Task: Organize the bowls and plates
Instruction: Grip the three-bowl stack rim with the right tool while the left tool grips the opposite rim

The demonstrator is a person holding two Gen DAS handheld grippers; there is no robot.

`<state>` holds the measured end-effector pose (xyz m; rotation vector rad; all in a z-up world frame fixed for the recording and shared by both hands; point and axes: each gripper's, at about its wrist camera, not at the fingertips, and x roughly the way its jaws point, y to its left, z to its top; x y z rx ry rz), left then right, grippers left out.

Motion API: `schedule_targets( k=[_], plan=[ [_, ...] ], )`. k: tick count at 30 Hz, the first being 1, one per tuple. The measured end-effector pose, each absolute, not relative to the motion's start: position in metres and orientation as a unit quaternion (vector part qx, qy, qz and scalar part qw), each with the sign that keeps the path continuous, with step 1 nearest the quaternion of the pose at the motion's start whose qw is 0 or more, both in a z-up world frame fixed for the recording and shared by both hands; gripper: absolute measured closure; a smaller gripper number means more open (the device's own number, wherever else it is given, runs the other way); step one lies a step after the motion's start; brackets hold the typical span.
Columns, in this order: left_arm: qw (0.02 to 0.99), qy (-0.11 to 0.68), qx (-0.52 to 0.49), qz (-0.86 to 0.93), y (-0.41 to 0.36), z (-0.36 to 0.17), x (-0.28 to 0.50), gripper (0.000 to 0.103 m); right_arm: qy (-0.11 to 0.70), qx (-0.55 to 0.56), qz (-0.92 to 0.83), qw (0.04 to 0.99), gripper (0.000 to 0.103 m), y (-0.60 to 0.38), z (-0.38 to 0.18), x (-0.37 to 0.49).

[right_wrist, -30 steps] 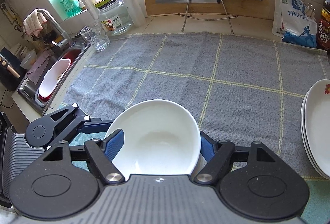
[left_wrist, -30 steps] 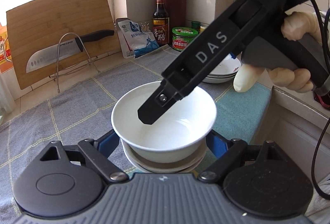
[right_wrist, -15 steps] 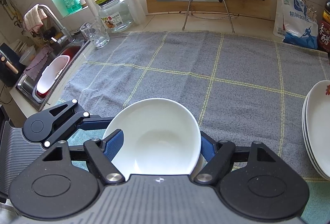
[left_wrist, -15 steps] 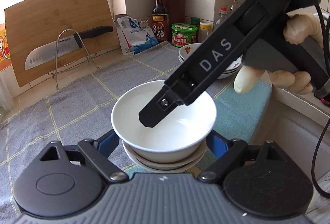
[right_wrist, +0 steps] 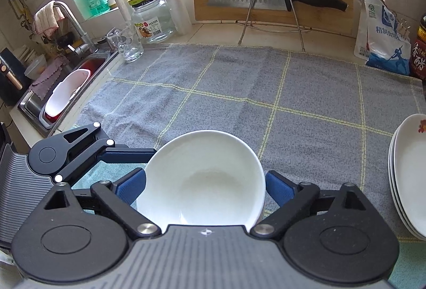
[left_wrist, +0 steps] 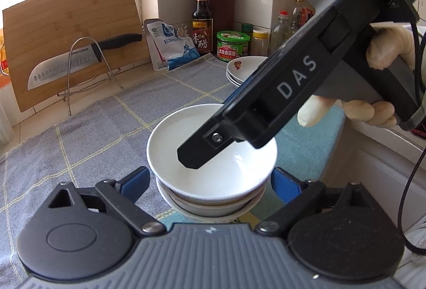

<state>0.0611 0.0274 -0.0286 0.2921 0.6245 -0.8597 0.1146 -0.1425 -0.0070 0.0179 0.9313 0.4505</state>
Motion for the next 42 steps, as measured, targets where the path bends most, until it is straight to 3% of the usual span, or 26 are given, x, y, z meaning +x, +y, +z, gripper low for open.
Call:
schedule_targets(
  k=[9,15,29,42],
  plan=[
    [0.854,0.284,0.135,-0.415,0.045,-0.027,0.059,0.003,0.403,-0.006,0.21,0.891,0.0,-0.144,0.006,0.102],
    [0.854,0.261,0.146,-0.426,0.056,-0.023,0.061,0.002,0.341,-0.088,0.19,0.917,0.0,-0.137,0.018,0.078],
    [0.801,0.291,0.219,-0.474,0.059,-0.051,0.064,0.001,0.378,-0.183,0.159,0.893,0.0,-0.133,-0.014,0.032],
    [0.799,0.329,0.234,-0.446,0.044,-0.065,0.083,0.002,0.421,-0.213,0.229,0.851,0.0,-0.133,-0.072,0.058]
  ],
)
